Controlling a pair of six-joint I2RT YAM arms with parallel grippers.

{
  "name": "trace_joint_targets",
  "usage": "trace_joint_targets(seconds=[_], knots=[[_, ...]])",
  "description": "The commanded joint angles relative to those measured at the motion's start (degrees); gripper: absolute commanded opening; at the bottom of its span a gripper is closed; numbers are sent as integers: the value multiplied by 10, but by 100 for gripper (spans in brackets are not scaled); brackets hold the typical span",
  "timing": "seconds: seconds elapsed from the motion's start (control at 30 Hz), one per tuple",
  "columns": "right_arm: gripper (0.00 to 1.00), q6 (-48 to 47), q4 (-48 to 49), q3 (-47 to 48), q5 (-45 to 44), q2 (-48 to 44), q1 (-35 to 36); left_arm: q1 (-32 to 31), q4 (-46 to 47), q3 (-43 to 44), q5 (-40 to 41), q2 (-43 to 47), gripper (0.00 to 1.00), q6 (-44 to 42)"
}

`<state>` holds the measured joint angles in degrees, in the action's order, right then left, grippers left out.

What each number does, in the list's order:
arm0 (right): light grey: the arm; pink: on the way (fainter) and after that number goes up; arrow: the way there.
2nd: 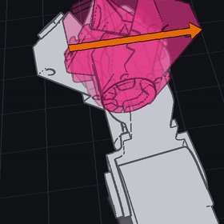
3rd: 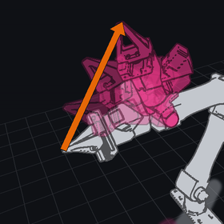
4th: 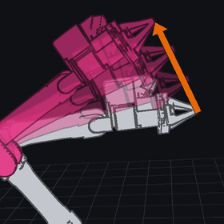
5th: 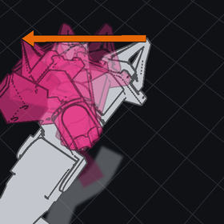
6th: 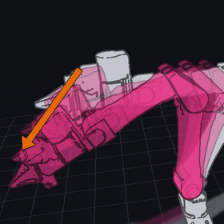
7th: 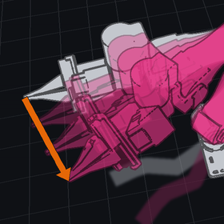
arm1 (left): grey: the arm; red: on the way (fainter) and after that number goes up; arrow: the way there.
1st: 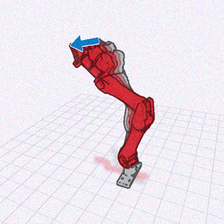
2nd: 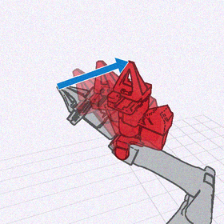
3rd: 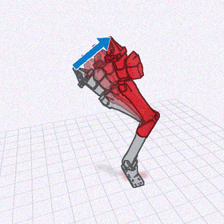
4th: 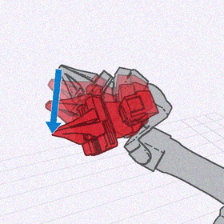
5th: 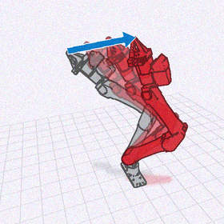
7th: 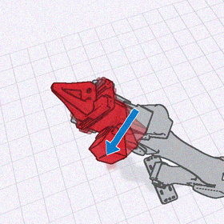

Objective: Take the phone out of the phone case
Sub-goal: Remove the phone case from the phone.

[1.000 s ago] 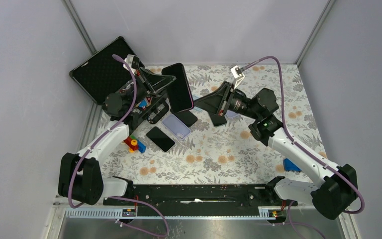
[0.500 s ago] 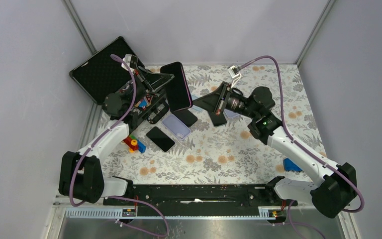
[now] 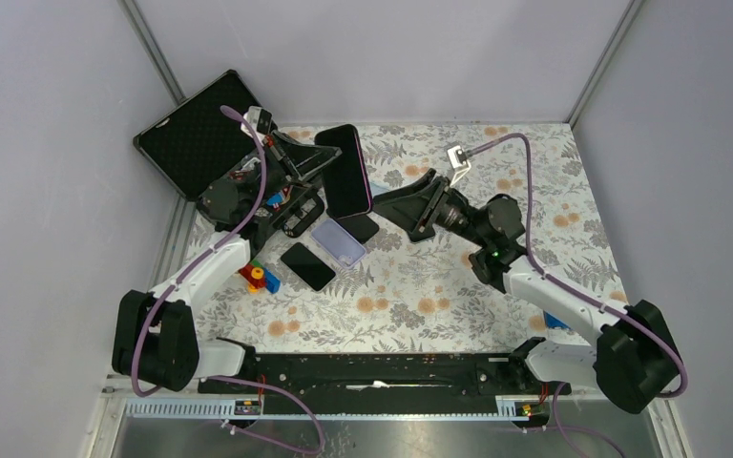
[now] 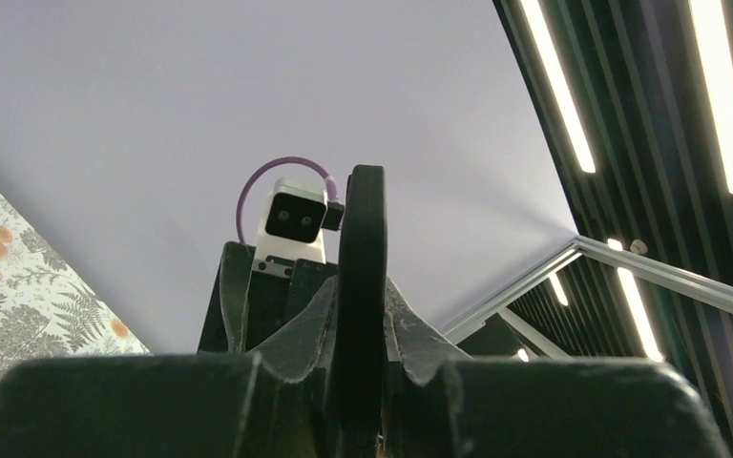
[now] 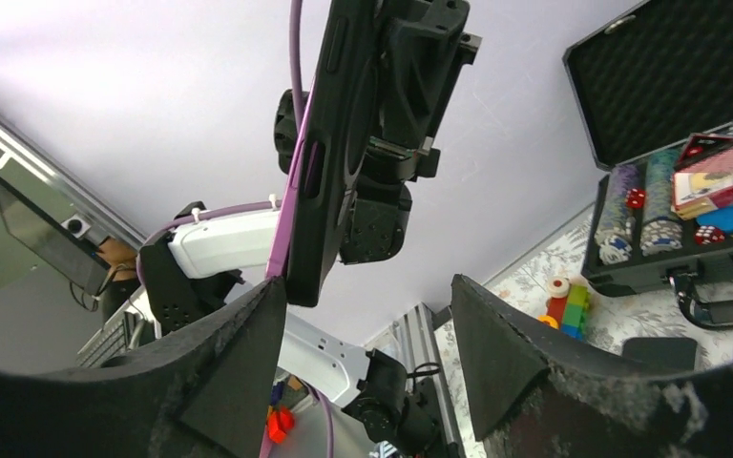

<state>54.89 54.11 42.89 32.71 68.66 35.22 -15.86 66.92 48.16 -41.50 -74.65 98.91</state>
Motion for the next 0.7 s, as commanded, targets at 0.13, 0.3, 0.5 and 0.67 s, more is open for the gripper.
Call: trace_joint_targets(seconds=[0.13,0.3,0.5,0.67], knots=[[70,-34,145,-45,-34,12,53,-2,7,3,65,50,0,-16],[70,-79,97,-45,-54,3,73,-1,-19,-5,78,59,0,-31],[60,-162,80,-34,-149,8,127,-2,-43,-29,116,76,0,-45],[55,-201,137,-14,-187,58,160,-2,-58,-45,142,90,0,-48]])
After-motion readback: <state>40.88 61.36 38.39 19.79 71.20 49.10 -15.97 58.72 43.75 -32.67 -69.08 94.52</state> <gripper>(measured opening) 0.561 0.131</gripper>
